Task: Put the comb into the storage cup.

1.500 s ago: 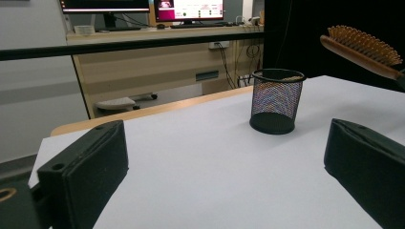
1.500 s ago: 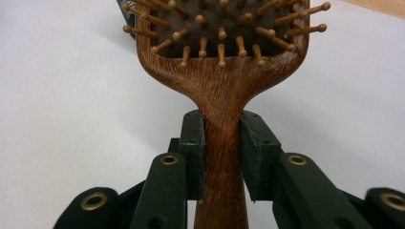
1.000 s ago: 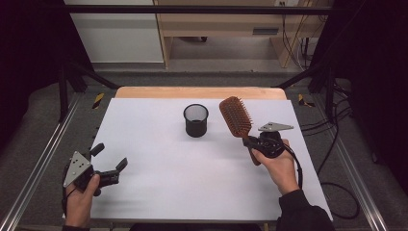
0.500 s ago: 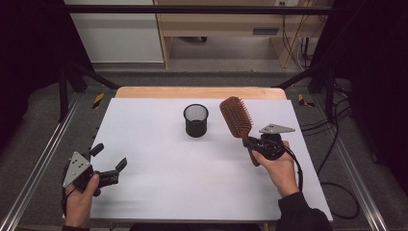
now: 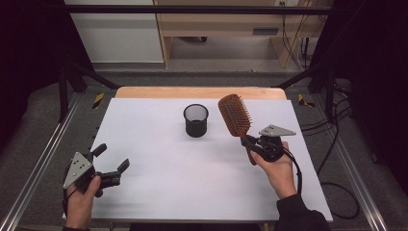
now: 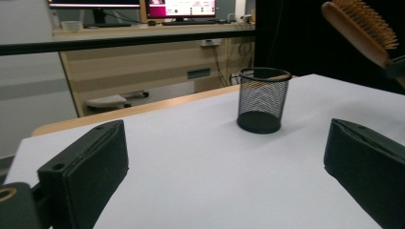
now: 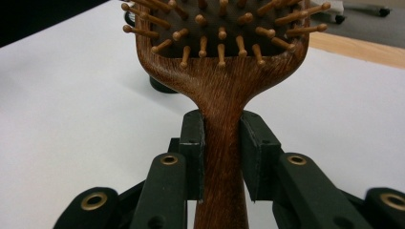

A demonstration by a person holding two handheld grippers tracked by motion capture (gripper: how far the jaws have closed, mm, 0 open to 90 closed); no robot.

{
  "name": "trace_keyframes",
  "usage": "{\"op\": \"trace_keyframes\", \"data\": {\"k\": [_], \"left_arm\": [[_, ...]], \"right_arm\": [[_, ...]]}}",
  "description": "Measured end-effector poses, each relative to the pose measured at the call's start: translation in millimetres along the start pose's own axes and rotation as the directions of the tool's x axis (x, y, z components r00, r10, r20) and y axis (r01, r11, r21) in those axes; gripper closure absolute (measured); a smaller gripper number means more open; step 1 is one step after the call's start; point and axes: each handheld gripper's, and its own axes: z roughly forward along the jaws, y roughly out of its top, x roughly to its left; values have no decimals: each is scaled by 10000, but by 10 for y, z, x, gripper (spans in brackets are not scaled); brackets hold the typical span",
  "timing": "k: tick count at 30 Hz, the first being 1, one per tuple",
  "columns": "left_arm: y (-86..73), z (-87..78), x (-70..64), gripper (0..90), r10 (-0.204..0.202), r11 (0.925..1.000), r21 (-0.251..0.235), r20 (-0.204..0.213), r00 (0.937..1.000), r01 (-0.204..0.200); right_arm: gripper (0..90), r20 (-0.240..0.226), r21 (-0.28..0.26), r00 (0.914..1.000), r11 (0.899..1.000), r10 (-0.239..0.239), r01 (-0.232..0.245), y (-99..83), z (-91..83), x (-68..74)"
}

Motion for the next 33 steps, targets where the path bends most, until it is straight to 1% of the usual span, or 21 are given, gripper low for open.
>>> {"op": "trace_keyframes", "data": {"k": [3,5,6,8,10,11,12,13,17,20,21,23,24,26,27,28,29,30,33], "left_arm": [[62,65,-83,16,-127,9999,30,231,9997,126],[127,128,-153,16,-133,9999,115,410,9991,128],[168,163,-191,19,-208,9998,62,528,9984,205],[258,239,-269,20,-170,9999,19,877,9960,169],[357,328,-352,28,-60,10000,27,1059,9944,57],[357,328,-352,31,-60,10000,27,1059,9944,57],[404,381,-390,31,-28,10000,11,1229,9924,27],[493,496,-457,31,-168,9998,-27,1538,9880,175],[655,712,-600,33,-475,9986,-128,2024,9781,512],[754,861,-707,34,-520,9984,-110,2342,9708,561],[779,912,-743,34,-532,9983,-93,2394,9695,570],[816,1009,-804,37,-456,9989,45,2448,9685,459],[832,1056,-834,38,-522,9986,86,2443,9683,517],[866,1140,-895,43,-586,9983,109,2549,9652,578],[866,1140,-895,42,-586,9983,109,2549,9652,578],[893,1213,-952,43,-579,9983,136,2599,9639,563],[893,1213,-952,43,-579,9983,136,2599,9639,563],[905,1260,-991,43,-594,9982,160,2635,9628,573],[915,1330,-1060,44,-479,9987,269,2719,9611,422]], "right_arm": [[727,-137,-228,9998,9996,-157,154,8,4,56],[727,-204,-373,9994,9990,-262,254,14,7,96],[727,-259,-448,9993,9986,-284,273,18,9,115],[727,-330,-567,9988,9978,-369,349,31,21,153],[727,-409,-673,9980,9967,-478,450,43,43,194],[727,-409,-673,9980,9967,-478,450,43,43,194],[727,-499,-710,9973,9962,-547,511,54,69,240],[727,-536,-714,9970,9961,-563,525,57,81,265],[727,-694,-844,9950,9943,-716,656,63,115,348],[727,-792,-957,9933,9924,-847,770,69,124,399],[727,-824,-993,9927,9919,-878,795,71,126,412],[727,-883,-1076,9922,9911,-880,783,73,134,435],[727,-888,-1141,9922,9905,-873,769,74,140,444],[727,-983,-1257,9919,9897,-810,684,81,142,461],[727,-1030,-1318,9913,9890,-814,675,85,141,470],[727,-1067,-1375,9907,9881,-839,689,91,141,481],[727,-1067,-1375,9907,9881,-839,689,91,141,481],[727,-1106,-1406,9902,9876,-851,692,97,139,492],[727,-1169,-1506,9891,9860,-898,717,107,133,525]]}}
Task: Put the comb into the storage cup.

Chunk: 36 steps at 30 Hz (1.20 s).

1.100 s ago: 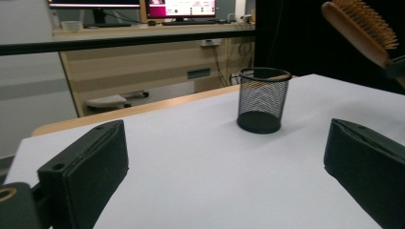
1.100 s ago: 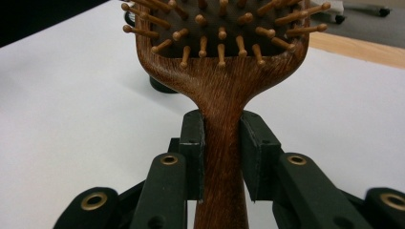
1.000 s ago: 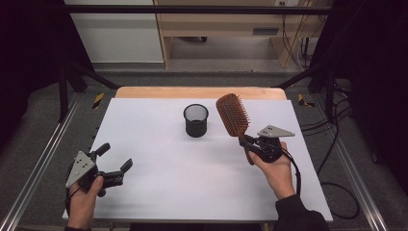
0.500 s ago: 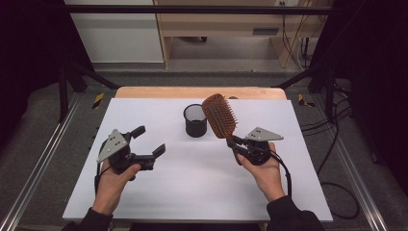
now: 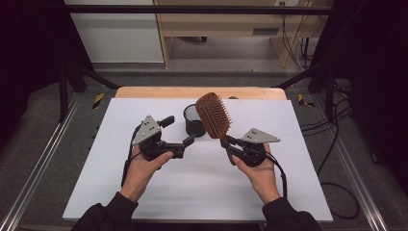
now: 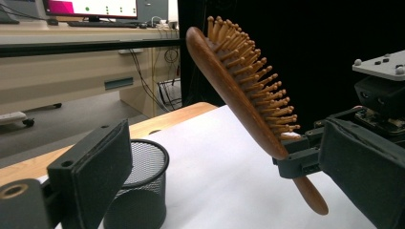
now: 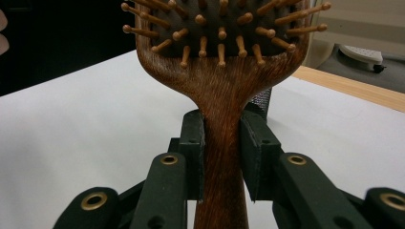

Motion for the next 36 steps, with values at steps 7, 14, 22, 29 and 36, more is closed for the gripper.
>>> {"op": "trace_keyframes", "data": {"k": [7,14,22,29,36], "left_arm": [[45,101,-68,27,-34,9999,106,-16,10000,34],[67,184,-90,25,-161,9997,177,-24,9999,162],[107,244,-104,27,-523,9986,93,164,9985,522],[111,329,-136,34,-896,9960,101,391,9952,893],[101,388,-148,38,-1385,9904,125,609,9885,1380]], "right_arm": [[727,-205,-95,9996,9998,-176,174,8,13,59],[727,-294,-168,9993,9996,-241,236,14,25,106],[727,-395,-333,9990,9993,-205,191,23,31,133],[727,-472,-450,9985,9986,-291,270,28,47,175],[727,-494,-477,9980,9982,-386,362,24,74,209]]}}
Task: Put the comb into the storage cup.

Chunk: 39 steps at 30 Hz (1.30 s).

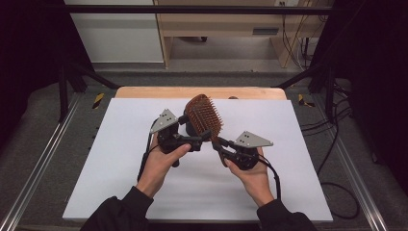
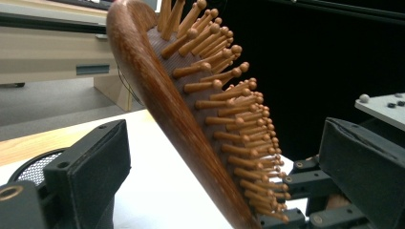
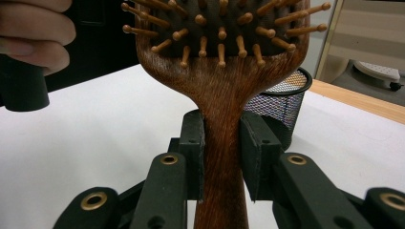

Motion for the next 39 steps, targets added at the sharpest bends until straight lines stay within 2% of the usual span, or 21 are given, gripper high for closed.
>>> {"op": "trace_keyframes", "data": {"k": [6,9,14,17,23,27,36,39], "left_arm": [[-3,41,-3,53,-49,10000,-16,-5,10000,49],[-3,57,-18,55,93,9999,56,-44,9999,-92],[1,70,-19,59,12,9999,102,-43,10000,-12],[12,69,-42,62,202,9997,124,-112,9997,-200],[6,74,-42,120,62,9998,206,-198,9998,-58],[7,71,-36,180,107,9997,201,-231,9997,-102],[13,64,-27,254,22,9999,142,-326,9995,-18],[11,55,-13,290,-220,9997,117,-382,9990,225]], "right_arm": [[726,-57,-95,10000,9999,-43,42,0,7,24],[727,-82,-191,10000,9998,-22,21,2,15,35],[726,-78,-204,10000,9998,-19,18,1,27,47],[727,-56,-192,10000,9998,-64,63,-3,39,60],[726,-132,-320,9999,9995,-47,43,-4,52,84],[726,-168,-321,9998,9995,-58,53,-8,59,91],[726,-174,-277,9998,9996,-105,100,-20,87,110],[726,-183,-242,9998,9997,-96,92,-24,88,106]]}}
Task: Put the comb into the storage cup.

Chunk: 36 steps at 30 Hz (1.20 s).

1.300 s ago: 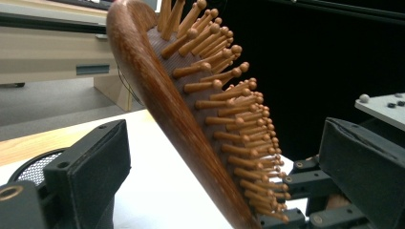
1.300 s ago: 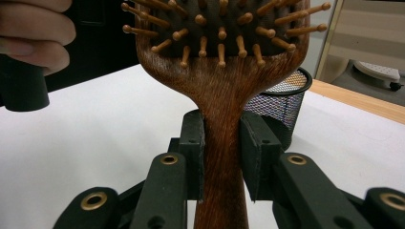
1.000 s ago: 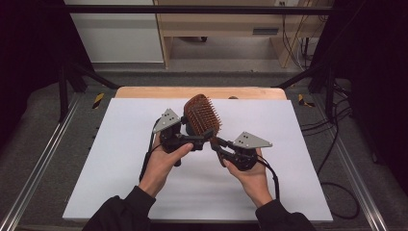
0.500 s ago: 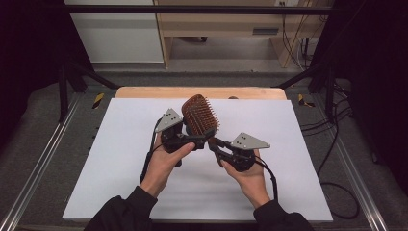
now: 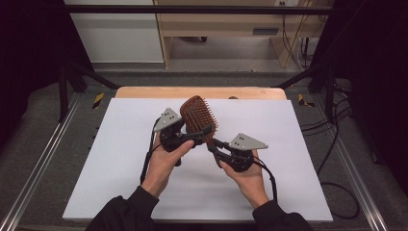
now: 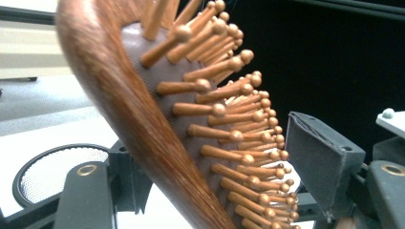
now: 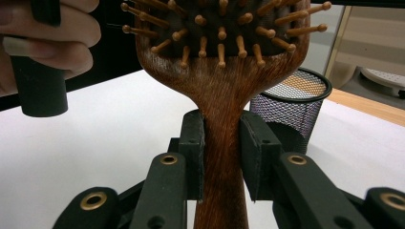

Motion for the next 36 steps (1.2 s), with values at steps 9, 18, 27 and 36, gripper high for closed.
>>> {"op": "trace_keyframes", "data": {"k": [9,18,27,36], "left_arm": [[-14,-5,6,350,-402,9991,-108,-135,9991,401],[2,-21,-58,435,-529,9985,-157,-129,9985,527],[9,-23,-93,482,-563,9982,-234,-93,9984,561],[11,-16,-121,505,-506,9985,-210,-69,9987,504]], "right_arm": [[725,-3,42,10000,10000,-15,15,-10,9,1],[725,-33,110,10000,9999,-57,58,-27,27,9],[725,-15,115,10000,9999,-76,76,-27,28,14],[724,-63,167,10000,9999,-25,26,-38,41,9]]}}
